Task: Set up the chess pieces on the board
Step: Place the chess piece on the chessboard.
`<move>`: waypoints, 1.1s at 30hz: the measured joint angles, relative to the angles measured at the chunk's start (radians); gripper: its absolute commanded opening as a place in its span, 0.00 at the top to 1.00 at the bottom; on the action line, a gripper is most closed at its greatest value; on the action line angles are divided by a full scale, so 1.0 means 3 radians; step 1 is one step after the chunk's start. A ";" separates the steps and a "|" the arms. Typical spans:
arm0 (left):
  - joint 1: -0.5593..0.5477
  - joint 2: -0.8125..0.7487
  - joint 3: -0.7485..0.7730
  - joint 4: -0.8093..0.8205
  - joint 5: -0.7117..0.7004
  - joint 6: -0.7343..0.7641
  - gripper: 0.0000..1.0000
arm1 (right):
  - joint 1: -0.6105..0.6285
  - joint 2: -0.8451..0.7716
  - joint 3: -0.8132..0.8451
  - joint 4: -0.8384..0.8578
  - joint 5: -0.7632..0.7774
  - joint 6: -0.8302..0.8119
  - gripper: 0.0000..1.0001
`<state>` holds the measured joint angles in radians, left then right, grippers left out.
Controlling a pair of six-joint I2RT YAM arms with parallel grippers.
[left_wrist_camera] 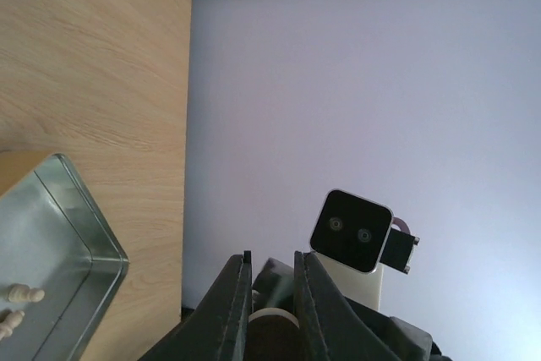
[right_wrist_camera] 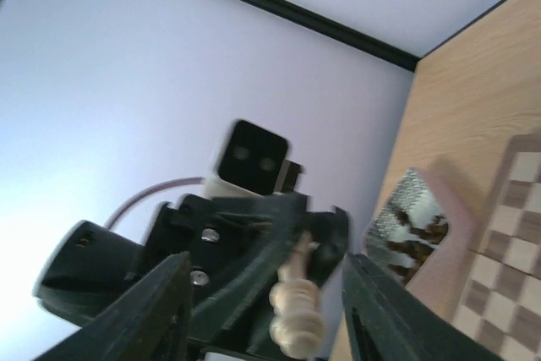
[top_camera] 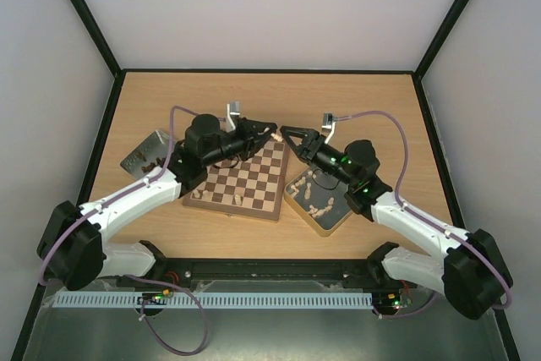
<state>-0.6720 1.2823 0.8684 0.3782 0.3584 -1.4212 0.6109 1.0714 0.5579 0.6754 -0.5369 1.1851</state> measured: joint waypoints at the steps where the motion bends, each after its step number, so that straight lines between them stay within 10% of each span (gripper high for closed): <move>1: 0.0009 0.0000 -0.0031 0.0032 -0.0004 -0.0053 0.98 | 0.0006 0.0024 0.0001 0.0074 -0.0011 0.0056 0.59; 13: 0.0053 0.0000 -0.0135 0.0209 -0.0037 -0.0347 0.97 | 0.0089 0.0084 0.0055 0.0169 0.0093 0.0318 0.48; 33: 0.0075 0.0003 -0.0197 0.0342 -0.0043 -0.0401 0.96 | 0.0191 0.0198 0.0212 -0.0275 0.0125 0.0374 0.93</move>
<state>-0.6495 1.2831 0.8093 0.4808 0.3454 -1.5414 0.6682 1.1309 0.6216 0.5930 -0.4995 1.2972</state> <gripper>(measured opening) 0.113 0.140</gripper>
